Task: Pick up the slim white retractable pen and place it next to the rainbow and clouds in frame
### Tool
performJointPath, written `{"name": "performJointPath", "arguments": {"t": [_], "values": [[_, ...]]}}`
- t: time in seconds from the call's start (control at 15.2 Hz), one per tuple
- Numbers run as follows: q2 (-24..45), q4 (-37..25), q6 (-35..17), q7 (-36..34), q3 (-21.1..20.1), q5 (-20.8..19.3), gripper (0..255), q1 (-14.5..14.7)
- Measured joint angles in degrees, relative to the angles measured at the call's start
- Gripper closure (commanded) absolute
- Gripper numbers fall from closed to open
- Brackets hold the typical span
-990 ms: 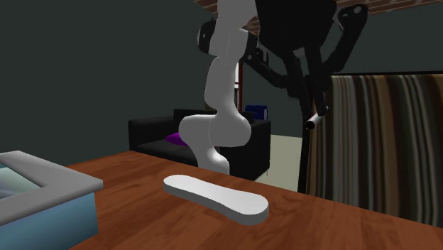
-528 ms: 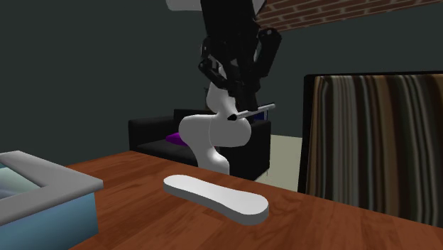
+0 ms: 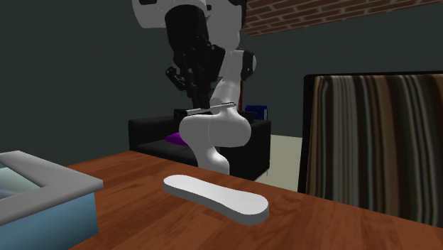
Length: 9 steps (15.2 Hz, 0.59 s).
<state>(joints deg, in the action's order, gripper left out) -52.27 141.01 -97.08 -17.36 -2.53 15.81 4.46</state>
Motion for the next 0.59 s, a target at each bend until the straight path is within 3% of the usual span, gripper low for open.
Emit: {"name": "performJointPath", "arguments": {"t": [0.59], "values": [[-7.9, 1.8, 8.5, 10.2, 12.4, -9.2, 255, -4.5]]}}
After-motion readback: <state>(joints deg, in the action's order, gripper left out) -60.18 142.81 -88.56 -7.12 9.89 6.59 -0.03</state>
